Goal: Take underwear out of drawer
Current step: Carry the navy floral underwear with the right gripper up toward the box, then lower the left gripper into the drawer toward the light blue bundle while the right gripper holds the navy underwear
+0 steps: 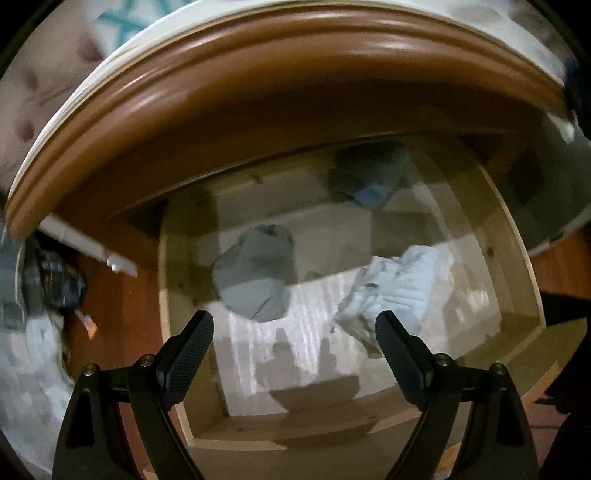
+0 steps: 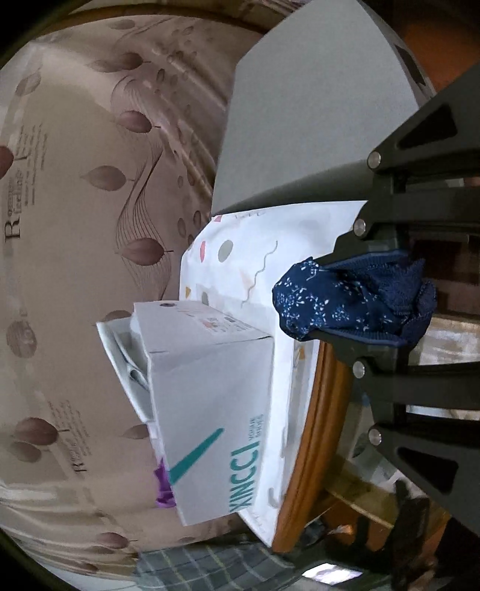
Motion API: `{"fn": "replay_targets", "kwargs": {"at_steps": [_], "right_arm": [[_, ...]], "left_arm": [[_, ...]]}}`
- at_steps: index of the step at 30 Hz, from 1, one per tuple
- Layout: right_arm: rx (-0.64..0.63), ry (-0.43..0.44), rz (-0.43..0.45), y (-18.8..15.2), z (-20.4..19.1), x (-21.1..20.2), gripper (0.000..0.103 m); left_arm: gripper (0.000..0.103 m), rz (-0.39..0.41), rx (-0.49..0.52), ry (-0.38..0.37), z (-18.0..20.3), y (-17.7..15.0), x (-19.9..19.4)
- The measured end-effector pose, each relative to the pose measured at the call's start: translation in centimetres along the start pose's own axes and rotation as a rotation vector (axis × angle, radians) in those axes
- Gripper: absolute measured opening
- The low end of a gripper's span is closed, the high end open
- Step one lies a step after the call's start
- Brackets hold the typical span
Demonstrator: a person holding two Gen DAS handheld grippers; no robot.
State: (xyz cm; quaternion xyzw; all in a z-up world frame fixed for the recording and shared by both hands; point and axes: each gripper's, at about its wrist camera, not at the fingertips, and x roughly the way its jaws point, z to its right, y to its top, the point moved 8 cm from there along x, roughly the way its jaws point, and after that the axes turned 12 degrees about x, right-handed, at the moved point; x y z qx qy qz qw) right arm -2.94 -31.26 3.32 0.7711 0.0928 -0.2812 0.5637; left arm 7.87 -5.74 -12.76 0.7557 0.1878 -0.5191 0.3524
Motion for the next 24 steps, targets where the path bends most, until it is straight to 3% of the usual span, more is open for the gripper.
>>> {"fn": "replay_targets", "kwargs": {"at_steps": [7, 12, 16, 24], "right_arm": [[0.002, -0.009, 0.05, 1.0, 0.6, -1.6, 0.029], [0.005, -0.059, 0.107, 2.2, 2.0, -2.6, 0.029], [0.009, -0.112, 0.136, 2.9, 3.3, -2.9, 0.029], [0.03, -0.126, 0.138, 3.2, 4.3, -2.7, 0.029]], "left_arm": [[0.087, -0.016, 0.109, -0.038, 2.3, 1.3, 0.4], [0.087, -0.043, 0.115, -0.093, 3.0, 1.7, 1.2], [0.087, -0.09, 0.141, -0.131, 3.8, 1.9, 2.2], [0.087, -0.208, 0.216, -0.214, 6.6, 1.5, 5.1]]}}
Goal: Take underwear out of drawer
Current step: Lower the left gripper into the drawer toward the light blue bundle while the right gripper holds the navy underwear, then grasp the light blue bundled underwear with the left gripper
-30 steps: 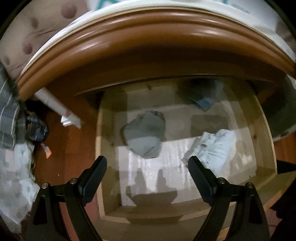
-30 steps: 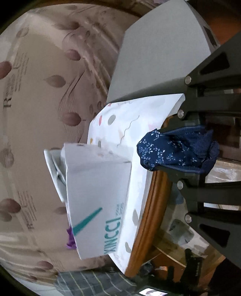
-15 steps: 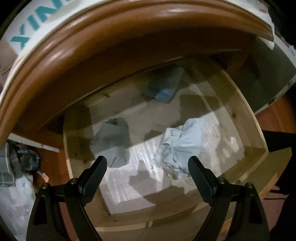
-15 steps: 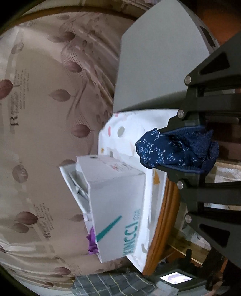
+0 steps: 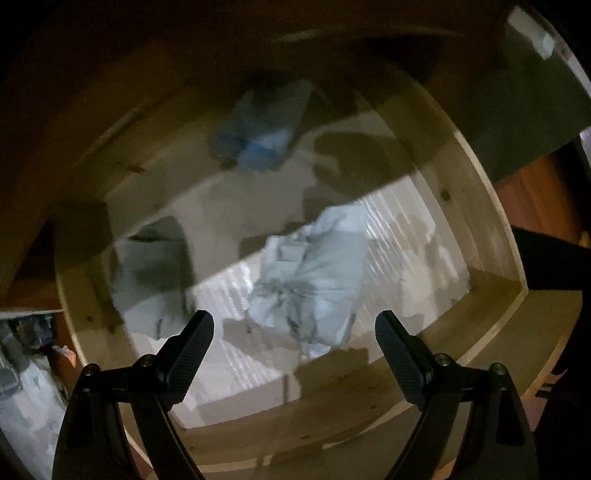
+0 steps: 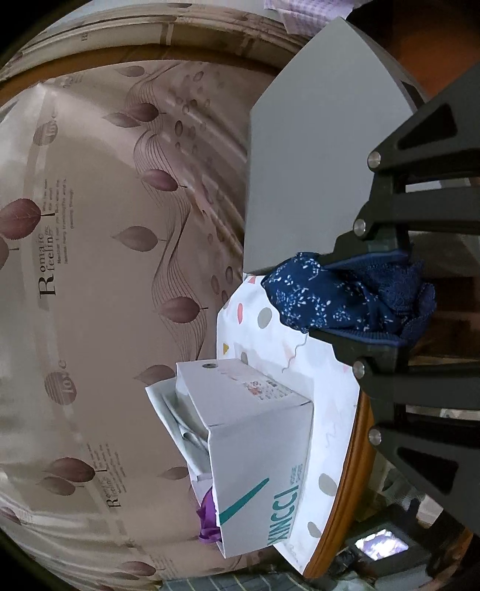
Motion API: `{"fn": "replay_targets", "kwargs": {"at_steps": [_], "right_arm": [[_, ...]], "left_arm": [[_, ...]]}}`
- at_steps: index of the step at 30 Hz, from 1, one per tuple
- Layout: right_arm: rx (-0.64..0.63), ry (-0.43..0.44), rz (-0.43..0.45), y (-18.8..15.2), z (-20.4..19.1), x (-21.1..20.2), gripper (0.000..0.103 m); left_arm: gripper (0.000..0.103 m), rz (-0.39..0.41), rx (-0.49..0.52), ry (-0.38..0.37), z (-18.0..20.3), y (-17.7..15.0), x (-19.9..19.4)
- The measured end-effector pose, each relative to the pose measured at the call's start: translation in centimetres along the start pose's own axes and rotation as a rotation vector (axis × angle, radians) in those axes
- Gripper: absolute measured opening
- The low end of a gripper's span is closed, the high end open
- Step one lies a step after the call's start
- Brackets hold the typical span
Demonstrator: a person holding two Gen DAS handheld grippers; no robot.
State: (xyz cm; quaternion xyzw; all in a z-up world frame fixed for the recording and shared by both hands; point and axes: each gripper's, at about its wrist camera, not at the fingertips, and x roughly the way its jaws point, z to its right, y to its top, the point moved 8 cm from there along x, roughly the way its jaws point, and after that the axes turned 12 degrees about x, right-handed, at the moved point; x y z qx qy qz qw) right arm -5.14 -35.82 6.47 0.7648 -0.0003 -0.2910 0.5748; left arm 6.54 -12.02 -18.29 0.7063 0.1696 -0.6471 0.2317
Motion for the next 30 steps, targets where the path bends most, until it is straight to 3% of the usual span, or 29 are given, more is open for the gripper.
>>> {"fn": "replay_targets", "kwargs": {"at_steps": [11, 21, 25, 30], "right_arm": [[0.014, 0.016, -0.011, -0.1, -0.2, 0.3, 0.029], [0.009, 0.018, -0.023, -0.5, -0.5, 0.7, 0.029], [0.019, 0.02, -0.034, -0.6, -0.4, 1.0, 0.029], [0.013, 0.015, -0.035, -0.6, -0.3, 1.1, 0.029]], "left_arm": [[0.087, -0.165, 0.169, -0.015, 1.9, 0.6, 4.2], [0.088, -0.201, 0.102, -0.069, 0.6, 1.9, 6.8], [0.073, -0.214, 0.094, -0.078, 0.4, 1.7, 7.4], [0.068, -0.204, 0.077, -0.074, 0.6, 1.2, 7.6]]}}
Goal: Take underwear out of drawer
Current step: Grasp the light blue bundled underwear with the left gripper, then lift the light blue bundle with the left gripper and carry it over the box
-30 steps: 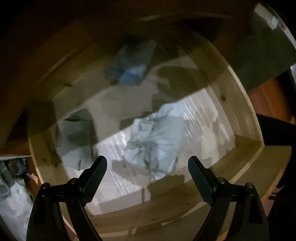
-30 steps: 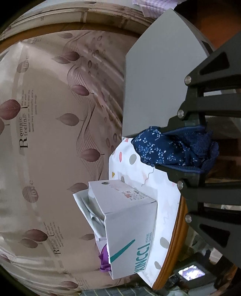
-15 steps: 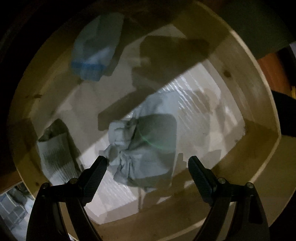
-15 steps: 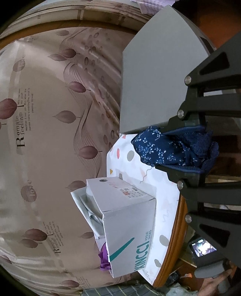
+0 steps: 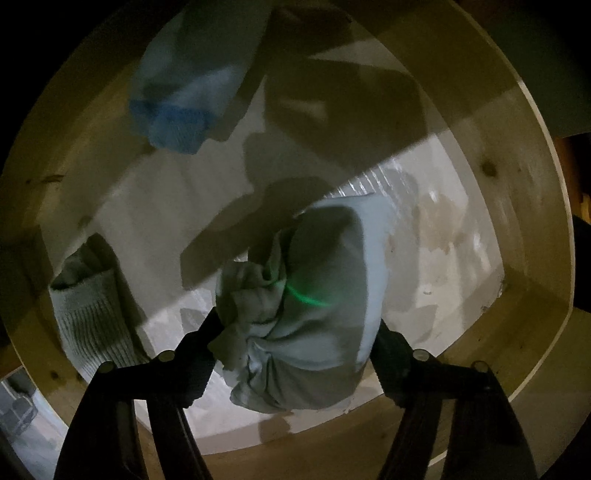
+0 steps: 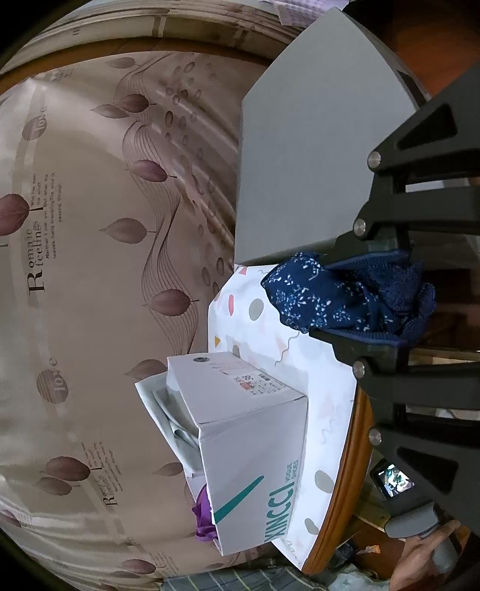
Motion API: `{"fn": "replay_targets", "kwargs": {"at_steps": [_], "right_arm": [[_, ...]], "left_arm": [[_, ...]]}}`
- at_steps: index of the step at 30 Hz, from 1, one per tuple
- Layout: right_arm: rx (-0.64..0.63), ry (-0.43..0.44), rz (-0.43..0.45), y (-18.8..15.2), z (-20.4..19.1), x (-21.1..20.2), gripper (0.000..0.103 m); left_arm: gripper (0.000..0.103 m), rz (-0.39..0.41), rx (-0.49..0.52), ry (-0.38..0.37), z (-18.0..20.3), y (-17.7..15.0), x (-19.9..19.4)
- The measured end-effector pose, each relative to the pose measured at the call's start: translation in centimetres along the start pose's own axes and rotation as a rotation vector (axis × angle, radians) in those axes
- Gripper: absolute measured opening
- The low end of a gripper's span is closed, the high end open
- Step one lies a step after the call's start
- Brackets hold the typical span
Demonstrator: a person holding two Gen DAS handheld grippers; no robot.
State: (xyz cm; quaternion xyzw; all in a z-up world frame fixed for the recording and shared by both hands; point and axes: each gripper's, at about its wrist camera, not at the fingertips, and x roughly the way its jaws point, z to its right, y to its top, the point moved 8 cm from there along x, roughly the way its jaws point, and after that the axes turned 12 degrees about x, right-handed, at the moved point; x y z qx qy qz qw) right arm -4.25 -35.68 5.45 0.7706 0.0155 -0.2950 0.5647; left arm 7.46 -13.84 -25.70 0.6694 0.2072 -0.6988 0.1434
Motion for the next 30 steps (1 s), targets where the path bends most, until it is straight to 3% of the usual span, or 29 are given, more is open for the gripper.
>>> {"fn": "replay_targets", "kwargs": {"at_steps": [4, 9, 20, 23, 25, 30], "right_arm": [[0.007, -0.003, -0.002, 0.0, 0.1, 0.2, 0.029], [0.015, -0.021, -0.01, -0.1, 0.5, 0.6, 0.029], [0.026, -0.06, -0.01, -0.2, 1.0, 1.3, 0.029], [0.027, -0.07, -0.013, -0.3, 1.1, 1.6, 0.029], [0.027, -0.083, -0.015, -0.4, 1.2, 1.7, 0.029], [0.041, -0.101, -0.023, -0.6, 1.7, 2.1, 0.029]], "left_arm": [[0.053, 0.023, -0.013, -0.013, -0.8, -0.9, -0.8], [0.048, 0.049, -0.028, 0.01, -1.3, -1.3, -1.6], [0.047, 0.135, -0.055, 0.034, -0.9, -3.8, -5.8], [0.046, 0.139, -0.077, 0.011, -0.8, -4.5, -6.4], [0.047, 0.158, -0.075, 0.047, -0.9, -4.9, -7.2], [0.047, 0.2, -0.097, 0.046, 0.5, -6.7, -9.4]]}}
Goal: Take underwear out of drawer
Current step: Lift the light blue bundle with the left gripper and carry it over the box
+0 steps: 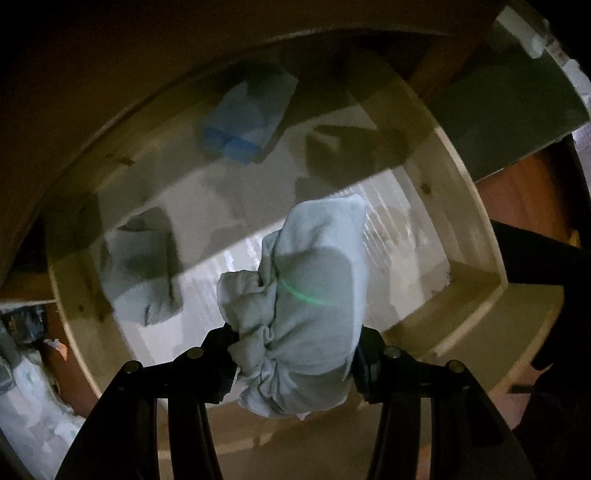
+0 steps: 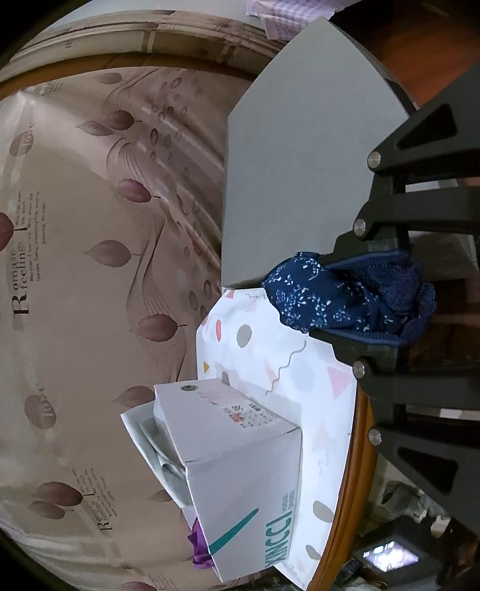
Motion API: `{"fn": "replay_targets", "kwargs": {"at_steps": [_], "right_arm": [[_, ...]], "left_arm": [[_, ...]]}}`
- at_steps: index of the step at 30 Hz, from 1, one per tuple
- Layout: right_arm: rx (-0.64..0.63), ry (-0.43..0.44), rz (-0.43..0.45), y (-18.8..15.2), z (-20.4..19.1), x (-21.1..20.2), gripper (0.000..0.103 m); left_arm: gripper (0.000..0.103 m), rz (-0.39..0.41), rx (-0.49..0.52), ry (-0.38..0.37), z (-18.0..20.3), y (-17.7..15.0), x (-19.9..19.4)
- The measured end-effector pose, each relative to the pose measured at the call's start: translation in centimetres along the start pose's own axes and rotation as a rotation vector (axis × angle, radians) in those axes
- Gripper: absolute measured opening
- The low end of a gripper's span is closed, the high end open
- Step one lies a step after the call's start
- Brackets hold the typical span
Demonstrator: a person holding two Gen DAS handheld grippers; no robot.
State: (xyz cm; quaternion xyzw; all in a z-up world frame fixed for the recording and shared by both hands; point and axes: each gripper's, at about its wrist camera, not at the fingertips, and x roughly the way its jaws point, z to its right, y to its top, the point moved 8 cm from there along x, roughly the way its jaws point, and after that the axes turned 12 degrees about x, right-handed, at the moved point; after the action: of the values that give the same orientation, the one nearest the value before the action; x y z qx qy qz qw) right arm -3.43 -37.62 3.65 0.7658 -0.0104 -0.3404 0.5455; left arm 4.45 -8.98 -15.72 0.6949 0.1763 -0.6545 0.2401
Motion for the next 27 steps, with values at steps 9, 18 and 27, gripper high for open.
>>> {"fn": "replay_targets", "kwargs": {"at_steps": [9, 18, 27], "right_arm": [[-0.004, -0.02, -0.013, -0.4, 0.1, 0.6, 0.029], [-0.016, -0.042, -0.041, -1.0, 0.1, 1.1, 0.029], [-0.015, -0.052, -0.057, -1.3, 0.2, 1.4, 0.029]], "left_arm": [[0.047, 0.119, -0.061, 0.079, 0.6, -1.3, -5.5], [0.047, 0.294, -0.172, 0.17, -1.7, -3.0, -13.6], [0.047, 0.473, -0.297, 0.242, -5.3, -3.0, -23.7]]}}
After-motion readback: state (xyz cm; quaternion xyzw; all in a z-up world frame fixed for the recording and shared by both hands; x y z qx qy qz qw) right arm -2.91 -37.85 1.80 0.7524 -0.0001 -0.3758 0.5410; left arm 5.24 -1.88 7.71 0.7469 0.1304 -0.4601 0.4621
